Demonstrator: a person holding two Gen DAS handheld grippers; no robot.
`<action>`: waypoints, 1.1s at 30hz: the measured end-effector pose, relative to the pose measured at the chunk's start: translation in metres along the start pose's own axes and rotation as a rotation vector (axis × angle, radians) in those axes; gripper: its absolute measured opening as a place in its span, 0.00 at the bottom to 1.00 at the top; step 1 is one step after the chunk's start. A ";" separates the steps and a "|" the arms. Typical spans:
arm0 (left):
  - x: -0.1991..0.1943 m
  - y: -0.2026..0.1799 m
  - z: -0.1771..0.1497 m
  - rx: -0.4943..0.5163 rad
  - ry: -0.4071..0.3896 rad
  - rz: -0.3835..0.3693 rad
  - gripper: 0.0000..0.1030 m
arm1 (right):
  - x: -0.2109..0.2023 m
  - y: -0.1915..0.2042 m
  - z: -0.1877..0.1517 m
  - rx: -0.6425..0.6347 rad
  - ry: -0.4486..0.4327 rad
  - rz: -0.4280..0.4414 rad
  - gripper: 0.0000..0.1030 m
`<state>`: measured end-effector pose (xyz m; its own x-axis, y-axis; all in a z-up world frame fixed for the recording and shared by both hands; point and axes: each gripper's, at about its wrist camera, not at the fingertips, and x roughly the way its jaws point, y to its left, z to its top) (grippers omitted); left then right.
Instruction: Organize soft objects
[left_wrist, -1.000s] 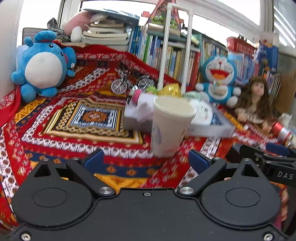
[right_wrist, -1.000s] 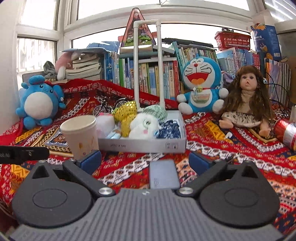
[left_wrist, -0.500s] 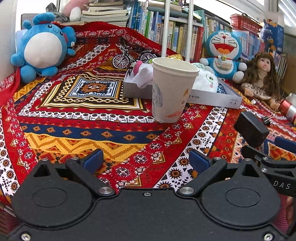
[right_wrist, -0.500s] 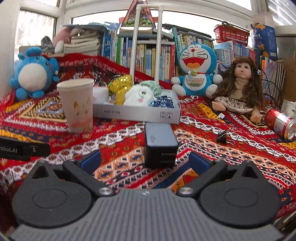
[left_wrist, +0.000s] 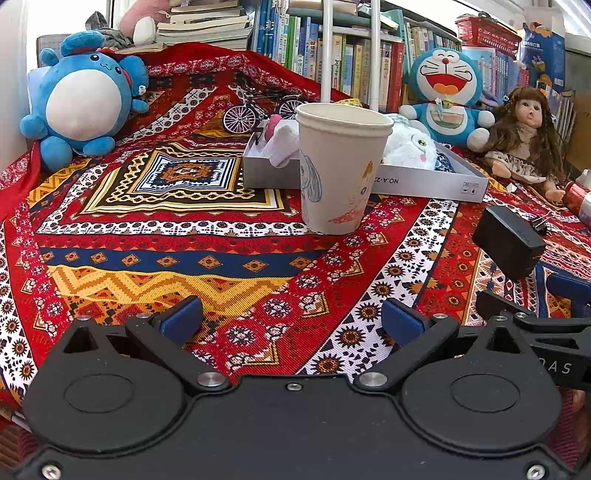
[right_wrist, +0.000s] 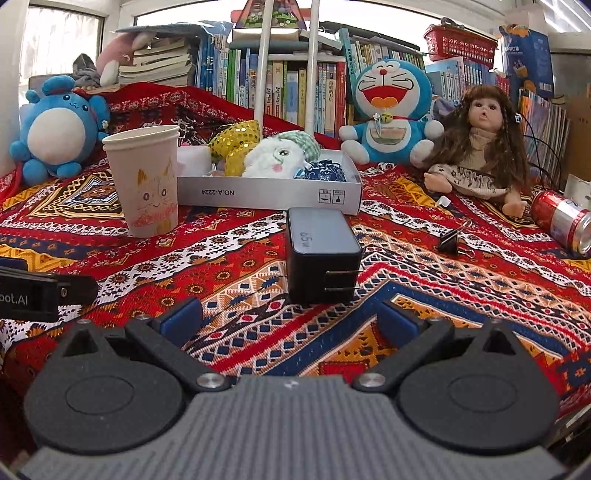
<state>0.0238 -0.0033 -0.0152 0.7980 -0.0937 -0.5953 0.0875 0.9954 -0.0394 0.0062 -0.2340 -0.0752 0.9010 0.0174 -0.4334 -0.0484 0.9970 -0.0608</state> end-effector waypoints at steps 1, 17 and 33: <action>0.000 0.000 0.000 0.002 0.000 0.002 1.00 | 0.000 0.000 0.000 0.003 0.002 0.002 1.00; 0.003 -0.003 -0.002 0.017 0.002 0.015 1.00 | 0.002 -0.001 0.003 0.003 0.022 0.005 1.00; 0.002 -0.004 -0.002 0.018 0.003 0.016 1.00 | 0.002 0.000 0.004 -0.002 0.029 0.011 1.00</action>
<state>0.0243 -0.0071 -0.0181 0.7978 -0.0773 -0.5979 0.0854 0.9962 -0.0149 0.0095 -0.2334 -0.0726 0.8874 0.0262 -0.4602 -0.0591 0.9966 -0.0573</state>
